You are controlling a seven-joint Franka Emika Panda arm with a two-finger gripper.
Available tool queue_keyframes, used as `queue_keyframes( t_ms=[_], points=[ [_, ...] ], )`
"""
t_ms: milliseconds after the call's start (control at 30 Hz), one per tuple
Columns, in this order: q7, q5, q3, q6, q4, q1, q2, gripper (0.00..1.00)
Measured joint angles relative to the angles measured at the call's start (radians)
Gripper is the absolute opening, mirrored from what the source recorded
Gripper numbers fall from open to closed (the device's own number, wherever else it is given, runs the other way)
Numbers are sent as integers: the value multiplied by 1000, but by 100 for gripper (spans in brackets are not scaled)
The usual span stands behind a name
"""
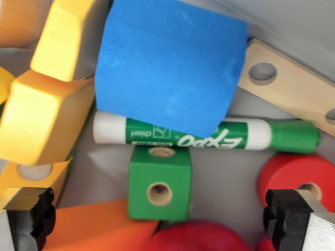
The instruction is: Pick an object from the bin
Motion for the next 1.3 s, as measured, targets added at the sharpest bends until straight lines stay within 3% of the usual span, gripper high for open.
queue_keyframes(
  t_ms=[333,667,700,1300],
  points=[
    [0,0,0,53,22,0,75,100],
    [0,-1,-2,77,36,0,111,100],
    [0,-1,-2,77,36,0,111,0],
    [0,-1,-2,77,36,1,112,0]
  ],
)
